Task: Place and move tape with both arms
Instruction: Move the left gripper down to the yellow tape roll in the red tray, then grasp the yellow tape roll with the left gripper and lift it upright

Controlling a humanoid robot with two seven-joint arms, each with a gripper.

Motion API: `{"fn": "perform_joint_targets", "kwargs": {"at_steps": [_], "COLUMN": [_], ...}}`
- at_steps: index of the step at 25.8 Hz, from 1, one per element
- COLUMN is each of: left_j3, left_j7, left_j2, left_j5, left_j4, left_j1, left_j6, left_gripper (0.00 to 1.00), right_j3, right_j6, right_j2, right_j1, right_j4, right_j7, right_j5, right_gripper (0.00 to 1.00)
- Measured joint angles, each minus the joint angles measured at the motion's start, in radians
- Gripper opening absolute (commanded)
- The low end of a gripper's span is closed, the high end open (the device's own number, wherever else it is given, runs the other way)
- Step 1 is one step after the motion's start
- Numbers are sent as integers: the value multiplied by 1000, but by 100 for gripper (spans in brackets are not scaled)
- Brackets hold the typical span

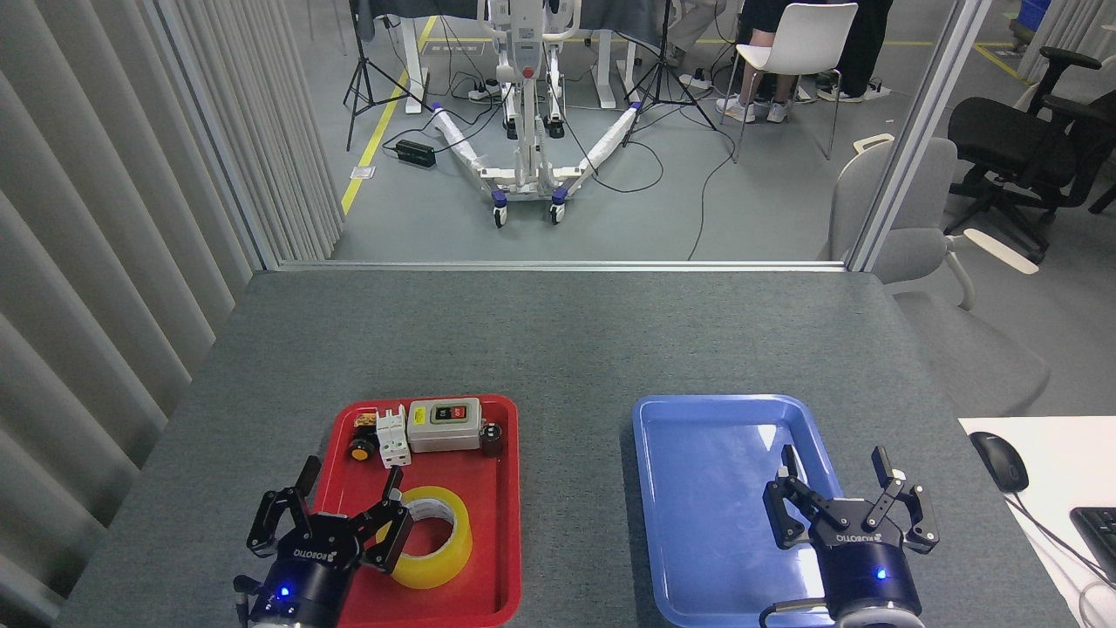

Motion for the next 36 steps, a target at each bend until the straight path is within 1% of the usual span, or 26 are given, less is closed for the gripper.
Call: {"fn": "perform_joint_targets", "kwargs": {"at_steps": [2, 4, 10, 13, 15, 17, 19, 22, 25, 31, 36], "left_j3": [-1, -1, 0, -1, -2, -5, -8, -16, -27, -47, -75], "left_j7": [-76, -199, -672, -862, -954, -1022, -1070, -1102, -1111, -1114, -1113], "left_j2": [1, 0, -1, -1, -3, -5, -7, -10, -11, -6, -4], "left_j5": [2, 3, 2, 2, 2, 3, 3, 4, 4, -1, -3], "left_j4": [-1, -2, -18, -16, -11, -2, 13, 47, 92, 164, 219], "left_j1": [-20, -46, -125, -156, -171, -186, -201, -217, -233, -258, -281], "left_j6": [-2, -3, 4, 6, 7, 7, 7, 8, 9, 17, 84], "left_gripper": [100, 100, 100, 100, 100, 100, 100, 100, 100, 100, 100], "right_j3": [0, -1, -3, -3, -2, -2, -2, -1, -1, -3, -2], "right_j6": [0, -1, -1, 0, 0, 0, 1, 1, 1, 2, 2], "right_j2": [1, 1, 1, 2, 1, 1, 1, 1, 3, 28, 37], "right_j1": [3, 4, 5, 5, 5, 5, 5, 5, 5, 6, 5], "right_j4": [0, 0, 0, 1, 2, 4, 6, 8, 10, 11, 12], "right_j7": [1, 2, 0, -2, -2, -2, -2, -2, -3, -6, -9], "right_j5": [0, 0, 0, 0, 0, 0, 0, 0, 0, 0, 0], "right_gripper": [100, 100, 100, 100, 100, 100, 100, 100, 100, 100, 100]}}
